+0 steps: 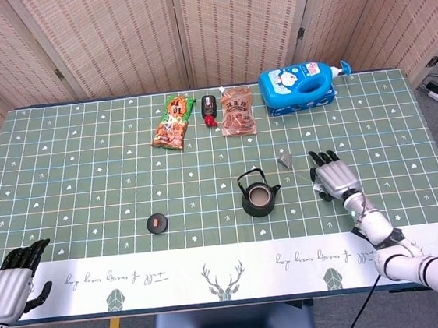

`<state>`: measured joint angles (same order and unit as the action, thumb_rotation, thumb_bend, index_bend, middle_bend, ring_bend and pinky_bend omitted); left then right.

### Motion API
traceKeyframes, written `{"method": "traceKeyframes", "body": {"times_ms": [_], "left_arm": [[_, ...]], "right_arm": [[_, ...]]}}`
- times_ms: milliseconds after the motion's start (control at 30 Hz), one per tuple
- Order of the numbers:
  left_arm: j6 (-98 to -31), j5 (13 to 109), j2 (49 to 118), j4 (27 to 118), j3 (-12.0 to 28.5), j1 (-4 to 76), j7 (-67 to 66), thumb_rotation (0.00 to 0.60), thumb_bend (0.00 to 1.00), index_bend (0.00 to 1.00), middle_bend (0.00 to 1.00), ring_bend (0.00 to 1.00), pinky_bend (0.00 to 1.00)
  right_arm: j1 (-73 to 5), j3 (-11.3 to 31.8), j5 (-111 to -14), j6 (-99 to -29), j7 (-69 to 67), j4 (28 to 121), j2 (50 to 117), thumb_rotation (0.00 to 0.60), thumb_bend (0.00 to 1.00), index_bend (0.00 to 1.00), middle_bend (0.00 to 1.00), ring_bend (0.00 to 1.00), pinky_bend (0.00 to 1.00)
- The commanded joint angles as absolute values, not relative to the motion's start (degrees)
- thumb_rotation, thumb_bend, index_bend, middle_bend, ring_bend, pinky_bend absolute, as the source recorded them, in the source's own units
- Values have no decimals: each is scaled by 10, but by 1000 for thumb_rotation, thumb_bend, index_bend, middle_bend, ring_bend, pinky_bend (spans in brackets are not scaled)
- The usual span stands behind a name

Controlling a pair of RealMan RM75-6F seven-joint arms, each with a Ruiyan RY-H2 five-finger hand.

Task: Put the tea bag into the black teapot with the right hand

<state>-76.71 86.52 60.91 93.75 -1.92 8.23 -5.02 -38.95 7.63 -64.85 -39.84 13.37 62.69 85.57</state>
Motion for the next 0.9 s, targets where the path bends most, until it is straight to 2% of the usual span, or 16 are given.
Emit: {"method": "traceKeyframes", "body": {"times_ms": [33,900], "left_arm": [[-767,865,609,937,-19,83,-50,600,373,0,55,116,106],[-769,873,608,931,-21,84,-37,600,374,0,55,115,105]], "right_arm": [[-391,75,-646,-396,134,624,858,600,333,408,0,0,0],[-405,69,-624,-389,153,603,873,600,350,505,0,0,0]]}}
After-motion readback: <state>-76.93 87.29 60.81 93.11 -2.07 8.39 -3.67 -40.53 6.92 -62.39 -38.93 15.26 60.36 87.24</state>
